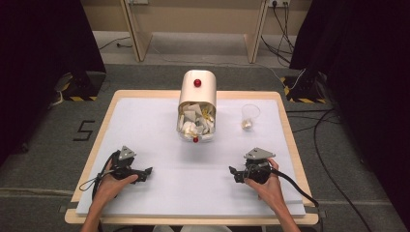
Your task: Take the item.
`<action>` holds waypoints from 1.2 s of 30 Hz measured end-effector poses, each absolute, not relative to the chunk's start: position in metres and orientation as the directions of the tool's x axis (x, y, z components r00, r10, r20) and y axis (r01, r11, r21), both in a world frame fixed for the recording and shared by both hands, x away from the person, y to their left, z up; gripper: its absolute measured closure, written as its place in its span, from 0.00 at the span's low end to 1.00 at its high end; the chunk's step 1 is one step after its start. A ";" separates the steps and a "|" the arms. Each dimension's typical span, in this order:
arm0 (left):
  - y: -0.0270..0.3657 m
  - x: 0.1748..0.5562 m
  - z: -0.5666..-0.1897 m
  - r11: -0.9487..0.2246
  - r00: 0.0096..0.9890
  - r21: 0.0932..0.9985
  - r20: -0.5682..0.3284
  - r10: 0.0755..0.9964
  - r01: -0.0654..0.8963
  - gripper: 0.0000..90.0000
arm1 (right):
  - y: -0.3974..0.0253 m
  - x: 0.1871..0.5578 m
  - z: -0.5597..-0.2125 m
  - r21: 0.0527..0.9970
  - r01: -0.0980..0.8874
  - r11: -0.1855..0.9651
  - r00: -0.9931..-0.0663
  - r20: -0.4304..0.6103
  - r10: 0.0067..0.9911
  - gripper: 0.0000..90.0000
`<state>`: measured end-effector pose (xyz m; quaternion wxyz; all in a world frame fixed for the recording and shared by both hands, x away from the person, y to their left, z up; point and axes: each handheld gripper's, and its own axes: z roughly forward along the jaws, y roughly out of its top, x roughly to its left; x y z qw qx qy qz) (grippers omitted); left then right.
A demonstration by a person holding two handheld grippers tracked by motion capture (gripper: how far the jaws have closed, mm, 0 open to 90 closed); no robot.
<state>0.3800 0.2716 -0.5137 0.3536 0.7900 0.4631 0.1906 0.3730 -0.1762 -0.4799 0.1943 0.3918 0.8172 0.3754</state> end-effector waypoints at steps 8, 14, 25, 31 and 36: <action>0.272 0.380 -0.514 -0.321 0.499 0.735 -0.027 0.866 0.597 0.00 | -0.181 0.365 -0.486 0.757 0.512 0.407 -0.619 -0.004 0.786 0.18; 0.272 0.380 -0.514 -0.319 0.497 0.736 -0.028 0.867 0.597 0.00 | -0.184 0.360 -0.489 0.747 0.517 0.417 -0.613 -0.017 0.790 0.18; 0.272 0.380 -0.514 -0.319 0.498 0.736 -0.028 0.867 0.597 0.00 | -0.180 0.350 -0.495 0.716 0.519 0.466 -0.635 -0.042 0.771 0.18; 0.272 0.380 -0.514 -0.322 0.499 0.734 -0.027 0.866 0.598 0.00 | -0.177 0.344 -0.500 0.702 0.529 0.476 -0.635 -0.045 0.772 0.19; 0.272 0.380 -0.514 -0.322 0.499 0.734 -0.027 0.866 0.598 0.00 | -0.181 0.341 -0.504 0.727 0.526 0.441 -0.629 -0.016 0.777 0.18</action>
